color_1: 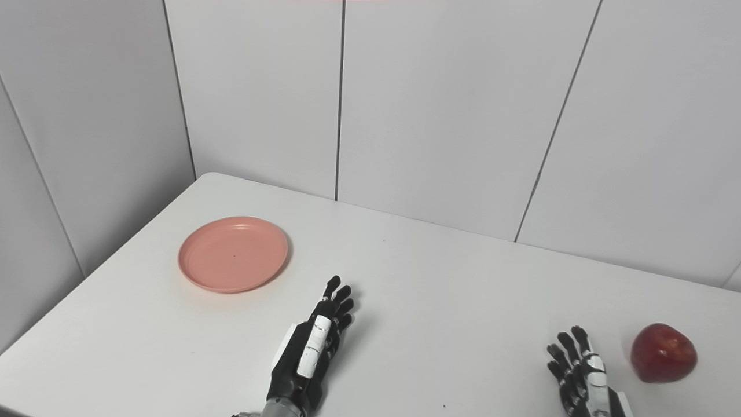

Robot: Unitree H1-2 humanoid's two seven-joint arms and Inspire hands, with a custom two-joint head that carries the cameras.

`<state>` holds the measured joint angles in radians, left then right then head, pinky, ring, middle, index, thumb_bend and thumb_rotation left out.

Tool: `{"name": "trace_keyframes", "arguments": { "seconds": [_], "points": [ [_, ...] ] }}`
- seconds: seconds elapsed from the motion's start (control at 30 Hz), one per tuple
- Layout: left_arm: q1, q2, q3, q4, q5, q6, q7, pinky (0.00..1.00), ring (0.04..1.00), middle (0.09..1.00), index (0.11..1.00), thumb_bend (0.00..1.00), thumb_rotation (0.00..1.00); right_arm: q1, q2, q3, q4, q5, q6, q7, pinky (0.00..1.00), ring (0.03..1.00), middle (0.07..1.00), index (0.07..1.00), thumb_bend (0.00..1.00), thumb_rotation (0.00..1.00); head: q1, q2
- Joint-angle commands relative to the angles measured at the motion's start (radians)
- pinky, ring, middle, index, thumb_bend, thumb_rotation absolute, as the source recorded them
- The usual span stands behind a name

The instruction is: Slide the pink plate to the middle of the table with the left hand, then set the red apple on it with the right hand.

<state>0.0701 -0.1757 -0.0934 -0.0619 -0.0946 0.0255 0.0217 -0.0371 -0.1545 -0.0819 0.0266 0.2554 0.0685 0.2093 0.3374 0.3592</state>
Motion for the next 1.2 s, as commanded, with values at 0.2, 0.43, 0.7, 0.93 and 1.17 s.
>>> {"name": "trace_keyframes", "arguments": {
  "seconds": [0.2, 0.43, 0.7, 0.93, 1.17],
  "points": [
    [0.001, -0.008, 0.009, 0.066, 0.003, -0.003, 0.003, 1.0, 0.986, 0.978, 0.997, 0.77, 0.86, 0.023, 0.01, -0.013, 0.106, -0.01, -0.071, -0.003, 1.0, 0.994, 0.991, 0.998, 0.82, 1.0, 0.012, -0.024],
    [-0.003, -0.007, 0.011, 0.079, 0.008, -0.012, 0.007, 1.0, 0.981, 0.976, 0.991, 0.77, 0.86, 0.021, 0.015, -0.018, 0.113, -0.009, -0.076, -0.004, 1.0, 1.0, 1.0, 1.0, 0.82, 1.0, 0.018, -0.037],
    [-0.006, -0.008, 0.015, 0.089, 0.001, -0.017, 0.005, 1.0, 0.978, 0.973, 0.987, 0.77, 0.85, 0.02, 0.014, -0.016, 0.113, -0.012, -0.076, -0.002, 1.0, 1.0, 1.0, 1.0, 0.79, 1.0, 0.026, -0.044],
    [-0.007, -0.007, 0.013, 0.088, 0.007, -0.018, 0.006, 1.0, 0.974, 0.968, 0.983, 0.77, 0.85, 0.02, 0.008, -0.012, 0.115, -0.009, -0.08, 0.011, 1.0, 1.0, 1.0, 1.0, 0.78, 1.0, 0.027, -0.037],
    [0.0, -0.01, 0.009, 0.073, 0.008, -0.012, 0.006, 1.0, 0.976, 0.973, 0.991, 0.76, 0.86, 0.026, 0.01, -0.015, 0.098, -0.001, -0.064, 0.011, 1.0, 1.0, 1.0, 1.0, 0.8, 1.0, 0.046, -0.03]
  ]
}}
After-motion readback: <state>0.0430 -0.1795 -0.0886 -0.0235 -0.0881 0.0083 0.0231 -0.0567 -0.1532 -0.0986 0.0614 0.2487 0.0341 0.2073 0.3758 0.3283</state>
